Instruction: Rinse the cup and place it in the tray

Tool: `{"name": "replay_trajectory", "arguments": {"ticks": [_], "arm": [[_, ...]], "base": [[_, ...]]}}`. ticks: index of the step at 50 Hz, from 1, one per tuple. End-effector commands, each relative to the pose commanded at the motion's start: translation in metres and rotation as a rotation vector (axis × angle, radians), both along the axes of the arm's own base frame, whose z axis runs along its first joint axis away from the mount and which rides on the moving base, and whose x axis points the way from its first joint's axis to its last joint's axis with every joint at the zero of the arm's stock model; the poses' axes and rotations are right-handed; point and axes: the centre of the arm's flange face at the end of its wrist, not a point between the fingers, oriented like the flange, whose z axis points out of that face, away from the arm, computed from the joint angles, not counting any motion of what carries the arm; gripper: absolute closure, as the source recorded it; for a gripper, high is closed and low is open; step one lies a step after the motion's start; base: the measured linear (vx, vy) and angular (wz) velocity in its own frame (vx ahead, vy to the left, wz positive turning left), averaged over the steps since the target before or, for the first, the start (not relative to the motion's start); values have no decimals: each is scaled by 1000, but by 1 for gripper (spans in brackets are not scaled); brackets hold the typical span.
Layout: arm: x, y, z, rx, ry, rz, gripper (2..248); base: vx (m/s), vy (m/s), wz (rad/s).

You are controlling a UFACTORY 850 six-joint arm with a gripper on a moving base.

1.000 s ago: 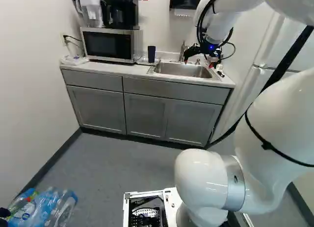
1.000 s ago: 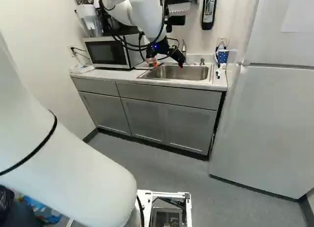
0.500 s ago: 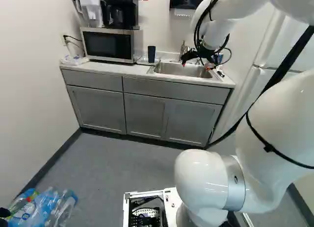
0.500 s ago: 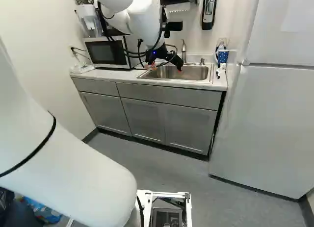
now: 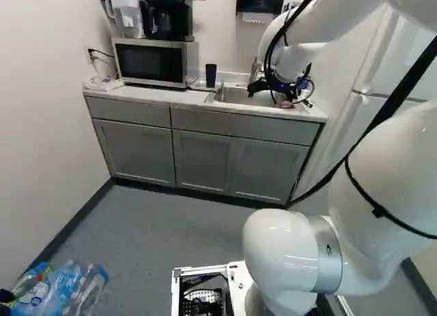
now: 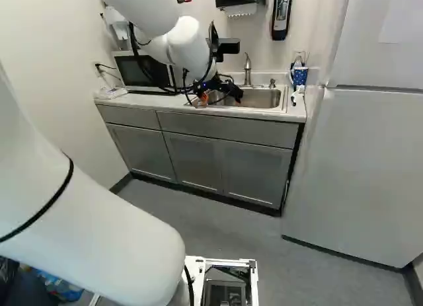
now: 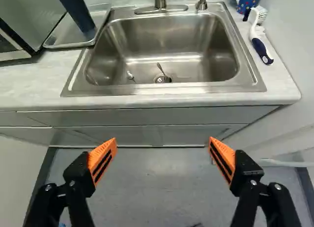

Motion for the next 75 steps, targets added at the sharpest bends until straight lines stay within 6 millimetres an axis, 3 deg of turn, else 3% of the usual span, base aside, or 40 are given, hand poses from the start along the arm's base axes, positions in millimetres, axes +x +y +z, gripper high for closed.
{"name": "replay_trajectory", "arguments": {"ticks": [29,52,75], "arm": [[-24,31,-70,-46,-105,57,3],[-59,58,-129,-77,-205,118,3],[-96,78,-171,-92,-288,172,3]], "base": [[0,0,0],[0,0,0],[0,0,0]]}}
